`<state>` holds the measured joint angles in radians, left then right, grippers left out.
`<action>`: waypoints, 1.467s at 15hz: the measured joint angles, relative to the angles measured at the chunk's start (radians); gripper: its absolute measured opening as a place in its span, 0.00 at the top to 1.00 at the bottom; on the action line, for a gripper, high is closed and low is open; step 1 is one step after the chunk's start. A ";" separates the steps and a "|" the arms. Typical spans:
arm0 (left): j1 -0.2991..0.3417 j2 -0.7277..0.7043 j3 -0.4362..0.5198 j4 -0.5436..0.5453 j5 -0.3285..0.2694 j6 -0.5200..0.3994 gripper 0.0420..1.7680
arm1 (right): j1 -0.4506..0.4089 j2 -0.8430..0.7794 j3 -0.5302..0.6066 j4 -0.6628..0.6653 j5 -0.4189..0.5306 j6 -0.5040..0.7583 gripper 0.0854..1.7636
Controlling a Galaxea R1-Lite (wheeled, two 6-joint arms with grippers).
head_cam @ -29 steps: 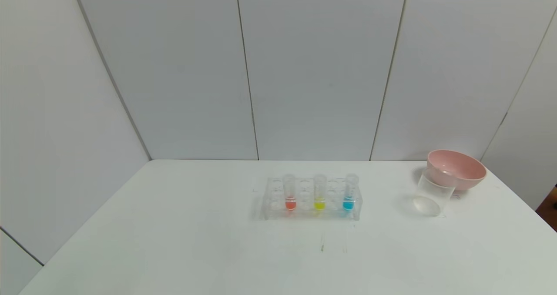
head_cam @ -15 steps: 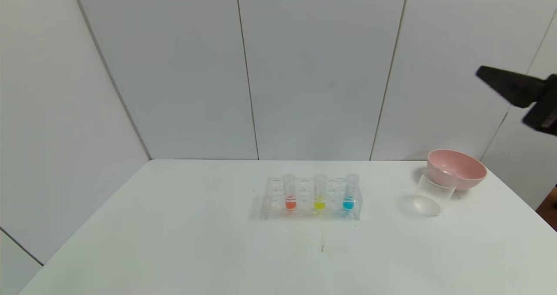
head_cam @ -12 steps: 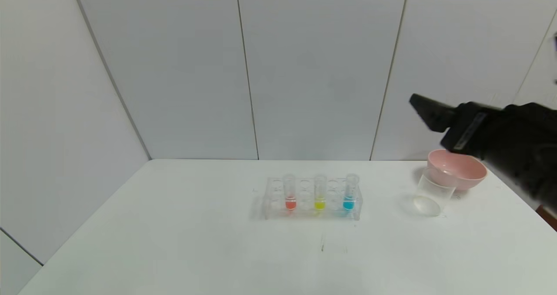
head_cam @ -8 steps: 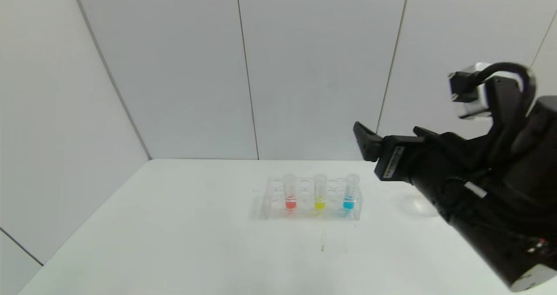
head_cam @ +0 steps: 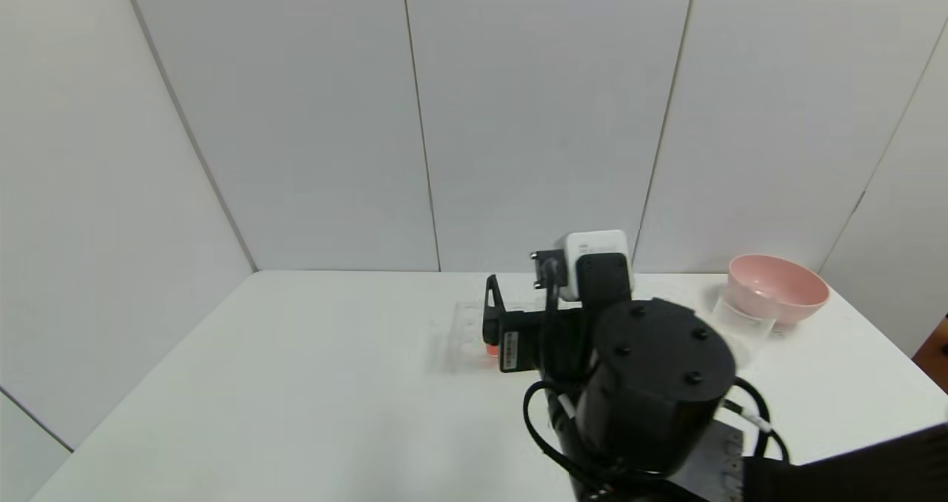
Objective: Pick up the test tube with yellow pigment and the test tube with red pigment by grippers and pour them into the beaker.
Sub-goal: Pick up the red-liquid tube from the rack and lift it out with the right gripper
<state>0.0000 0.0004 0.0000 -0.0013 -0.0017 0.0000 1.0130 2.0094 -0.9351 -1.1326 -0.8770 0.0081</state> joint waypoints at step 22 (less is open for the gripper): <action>0.000 0.000 0.000 0.000 0.000 0.000 0.00 | -0.125 0.507 -0.372 -0.009 -0.003 0.051 0.13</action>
<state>0.0000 0.0004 0.0000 -0.0013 -0.0017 0.0000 0.8881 2.5166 -1.3070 -1.1417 -0.8798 0.0591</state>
